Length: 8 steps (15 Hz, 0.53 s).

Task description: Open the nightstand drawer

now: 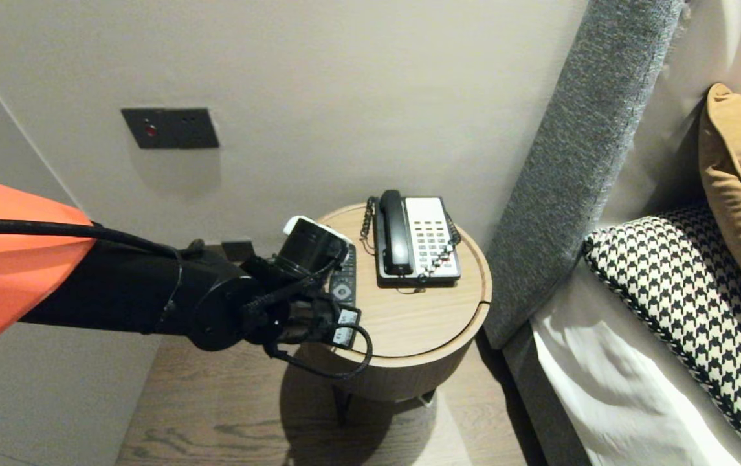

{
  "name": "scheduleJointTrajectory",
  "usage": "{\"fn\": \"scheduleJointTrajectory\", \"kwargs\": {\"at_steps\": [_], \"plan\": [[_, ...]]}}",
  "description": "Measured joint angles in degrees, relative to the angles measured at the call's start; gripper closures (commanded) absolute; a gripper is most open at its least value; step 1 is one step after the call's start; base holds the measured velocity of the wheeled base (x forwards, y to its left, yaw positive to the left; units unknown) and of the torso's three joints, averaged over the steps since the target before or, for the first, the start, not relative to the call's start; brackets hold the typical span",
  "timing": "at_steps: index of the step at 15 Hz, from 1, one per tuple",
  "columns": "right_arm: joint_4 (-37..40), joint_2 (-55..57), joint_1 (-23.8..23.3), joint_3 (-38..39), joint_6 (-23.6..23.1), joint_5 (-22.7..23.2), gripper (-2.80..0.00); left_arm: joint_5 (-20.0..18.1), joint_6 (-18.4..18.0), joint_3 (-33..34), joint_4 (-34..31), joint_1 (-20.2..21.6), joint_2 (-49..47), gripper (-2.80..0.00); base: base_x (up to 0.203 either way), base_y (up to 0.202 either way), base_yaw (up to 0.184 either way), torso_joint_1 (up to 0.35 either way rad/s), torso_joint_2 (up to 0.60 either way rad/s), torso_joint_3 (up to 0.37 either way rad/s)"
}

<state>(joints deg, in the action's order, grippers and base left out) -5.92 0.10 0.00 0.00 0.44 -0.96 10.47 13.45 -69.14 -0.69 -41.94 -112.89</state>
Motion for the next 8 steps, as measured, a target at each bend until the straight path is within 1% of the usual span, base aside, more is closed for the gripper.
{"fn": "scheduleJointTrajectory", "kwargs": {"at_steps": [4,8], "plan": [[0.0,0.0,0.0,0.0,0.0,0.0,0.0,0.05,0.22,-1.46,0.09,-2.37,-2.48,0.0,0.0,0.0,0.0,0.0,0.0,0.0],[0.0,0.0,0.0,0.0,0.0,0.0,0.0,0.17,1.16,-1.14,0.49,-3.34,-4.32,0.0,0.0,0.0,0.0,0.0,0.0,0.0]]}}
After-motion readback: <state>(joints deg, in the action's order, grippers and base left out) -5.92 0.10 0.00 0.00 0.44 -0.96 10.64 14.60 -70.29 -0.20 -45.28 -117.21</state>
